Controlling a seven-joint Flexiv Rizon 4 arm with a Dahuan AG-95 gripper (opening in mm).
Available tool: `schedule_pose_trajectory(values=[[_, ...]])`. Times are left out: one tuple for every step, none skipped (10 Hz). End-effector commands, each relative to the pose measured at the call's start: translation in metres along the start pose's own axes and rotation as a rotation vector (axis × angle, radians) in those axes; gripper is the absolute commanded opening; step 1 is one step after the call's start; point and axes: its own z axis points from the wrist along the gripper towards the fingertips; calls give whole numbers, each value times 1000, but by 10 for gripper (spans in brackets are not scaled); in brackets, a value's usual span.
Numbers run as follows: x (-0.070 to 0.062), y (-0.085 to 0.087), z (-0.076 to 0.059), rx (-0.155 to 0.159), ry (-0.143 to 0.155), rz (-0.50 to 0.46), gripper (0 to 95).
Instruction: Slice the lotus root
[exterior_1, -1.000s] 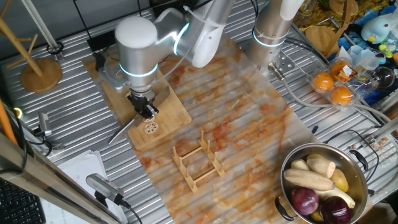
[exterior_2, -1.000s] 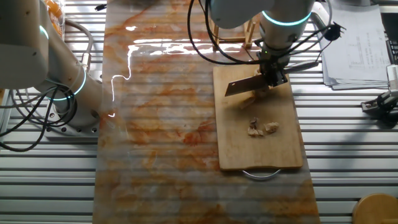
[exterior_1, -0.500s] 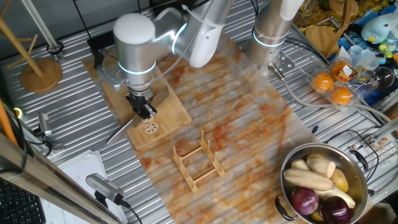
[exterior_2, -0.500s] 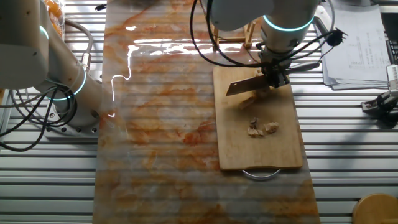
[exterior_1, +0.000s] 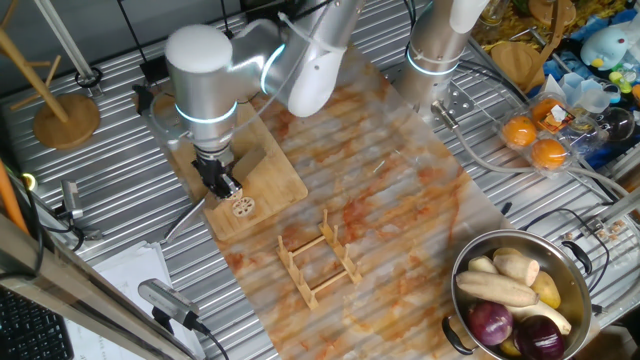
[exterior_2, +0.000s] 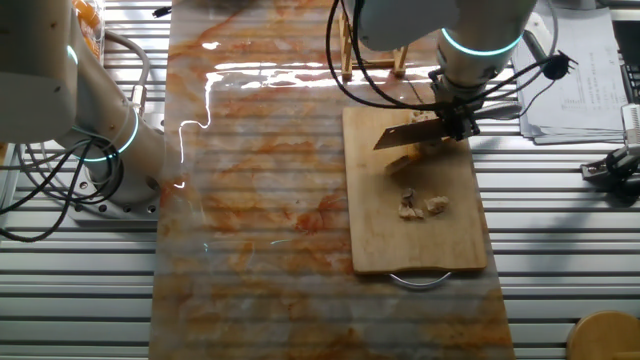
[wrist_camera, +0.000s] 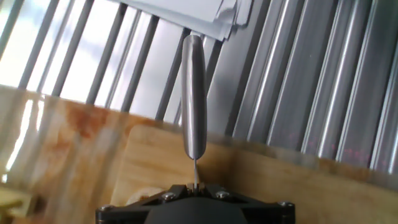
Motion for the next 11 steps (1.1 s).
schedule_pose_trajectory(values=[[30,1,24,-9,-3,-21,0],[36,1,26,-5,1,-19,0],[38,1,28,6,7,-22,0],[44,1,34,11,6,-22,0],[53,1,40,13,-6,-24,0],[60,1,47,15,-29,-27,0],[61,1,48,18,-29,-30,0],[58,1,47,22,-23,-32,0],[54,0,48,18,-20,-28,0],[51,2,53,15,-30,-22,0],[49,1,58,16,-47,-24,0]])
